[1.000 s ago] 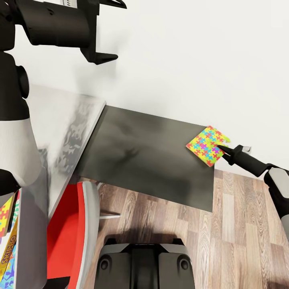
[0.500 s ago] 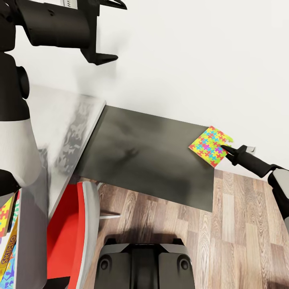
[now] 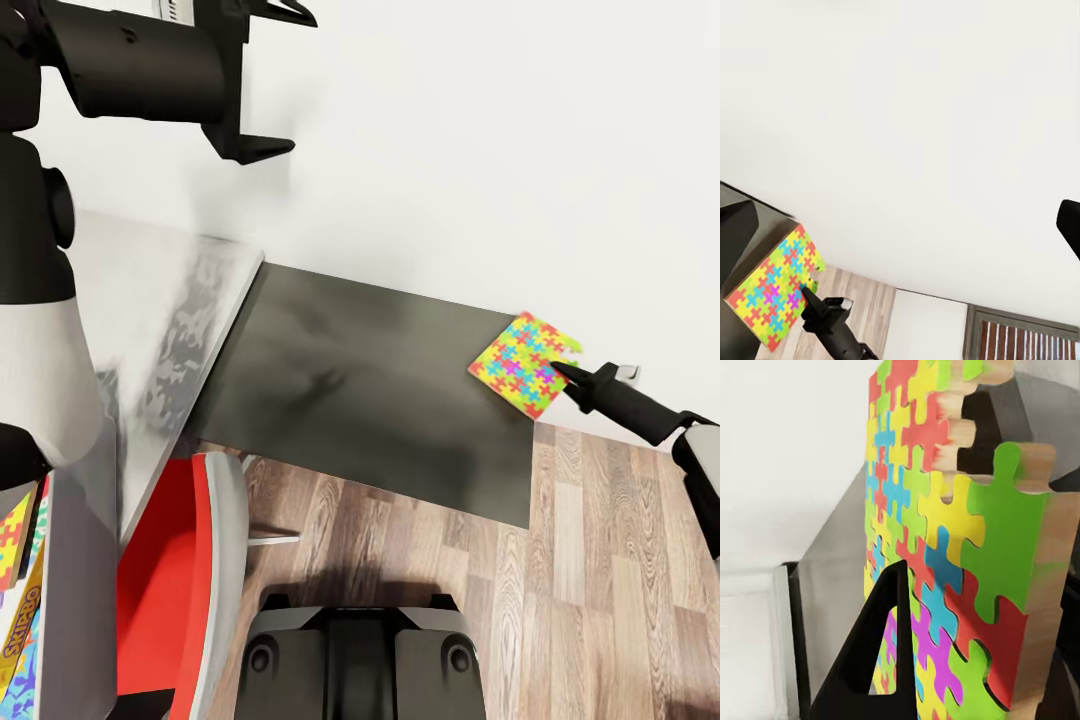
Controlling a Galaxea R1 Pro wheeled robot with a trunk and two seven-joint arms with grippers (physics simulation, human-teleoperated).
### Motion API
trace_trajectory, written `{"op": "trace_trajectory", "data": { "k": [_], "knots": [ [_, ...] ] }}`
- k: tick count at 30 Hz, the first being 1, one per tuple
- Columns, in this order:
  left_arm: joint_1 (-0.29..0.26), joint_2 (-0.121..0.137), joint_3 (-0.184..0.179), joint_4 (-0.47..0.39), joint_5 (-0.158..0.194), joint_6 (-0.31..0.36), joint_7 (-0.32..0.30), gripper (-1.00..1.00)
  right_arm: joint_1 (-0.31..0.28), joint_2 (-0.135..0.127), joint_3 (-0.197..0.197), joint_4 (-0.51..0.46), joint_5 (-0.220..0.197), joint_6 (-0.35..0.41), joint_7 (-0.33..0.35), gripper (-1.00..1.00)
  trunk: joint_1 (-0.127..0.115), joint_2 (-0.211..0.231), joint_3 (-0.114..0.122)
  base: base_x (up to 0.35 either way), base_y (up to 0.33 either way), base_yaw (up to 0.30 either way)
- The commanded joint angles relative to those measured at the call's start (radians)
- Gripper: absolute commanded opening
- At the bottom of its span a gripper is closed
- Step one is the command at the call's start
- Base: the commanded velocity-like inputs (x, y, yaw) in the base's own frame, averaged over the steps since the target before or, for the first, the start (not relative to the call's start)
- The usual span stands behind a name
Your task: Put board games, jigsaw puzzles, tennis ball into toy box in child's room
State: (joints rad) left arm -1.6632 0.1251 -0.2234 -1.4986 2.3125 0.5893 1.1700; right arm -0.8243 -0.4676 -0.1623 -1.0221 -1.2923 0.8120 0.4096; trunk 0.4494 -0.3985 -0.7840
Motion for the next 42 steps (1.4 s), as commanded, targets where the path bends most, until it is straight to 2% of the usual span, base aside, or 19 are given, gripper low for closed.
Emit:
{"op": "trace_trajectory", "data": {
  "k": [1,2,4,5,9,14,29,36,39,42],
  "knots": [
    [0.0,0.0,-0.001,-0.004,0.002,0.006,0.005,1.0,0.01,0.0,-0.007,-0.021,0.004,0.009,0.003,-1.0,0.001,-0.002,-0.001,0.0,0.0,0.0],
    [0.0,0.0,-0.001,-0.004,0.002,0.006,0.005,1.0,0.01,0.0,-0.007,-0.021,0.004,0.009,0.003,-1.0,0.001,-0.002,-0.001,0.0,0.0,0.0],
    [0.001,-0.001,-0.01,-0.019,0.0,0.004,0.008,1.0,0.041,0.0,-0.035,-0.086,0.004,0.024,0.003,-1.0,0.001,-0.002,-0.001,0.0,0.0,0.0],
    [0.001,-0.001,-0.01,-0.019,0.0,0.004,0.008,1.0,0.041,0.0,-0.035,-0.086,0.004,0.024,0.003,-1.0,0.001,-0.002,-0.001,0.0,0.0,0.0],
    [0.001,-0.003,-0.028,-0.031,-0.002,0.001,0.024,1.0,0.073,0.002,-0.076,-0.157,0.004,0.056,0.003,-1.0,0.001,-0.002,-0.001,0.0,0.0,0.0],
    [0.0,-0.008,-0.037,-0.037,-0.002,-0.001,0.041,1.0,0.088,0.002,-0.096,-0.196,0.004,0.09,0.002,-1.0,0.001,-0.002,-0.001,0.0,0.0,-0.001],
    [-0.007,-0.031,-0.046,-0.044,-0.003,-0.002,0.059,1.0,0.098,0.001,-0.111,-0.225,0.002,0.119,-0.001,-1.0,0.001,-0.002,0.014,0.0,0.0,-0.047],
    [-0.022,-0.046,-0.087,-0.044,-0.007,-0.007,0.11,1.0,0.098,-0.002,-0.114,-0.226,0.003,0.181,-0.003,-1.0,0.001,-0.002,0.024,0.0,0.0,-0.071],
    [-0.037,-0.057,-0.106,-0.044,-0.014,-0.019,0.141,1.0,0.099,-0.006,-0.129,-0.226,0.003,0.23,-0.004,-1.0,0.001,-0.002,0.029,0.0,0.0,-0.073],
    [-0.043,-0.061,-0.116,-0.045,-0.024,-0.027,0.153,1.0,0.099,-0.009,-0.141,-0.227,0.002,0.235,-0.004,-1.0,0.001,-0.002,0.033,0.0,0.0,-0.074]
  ]
}}
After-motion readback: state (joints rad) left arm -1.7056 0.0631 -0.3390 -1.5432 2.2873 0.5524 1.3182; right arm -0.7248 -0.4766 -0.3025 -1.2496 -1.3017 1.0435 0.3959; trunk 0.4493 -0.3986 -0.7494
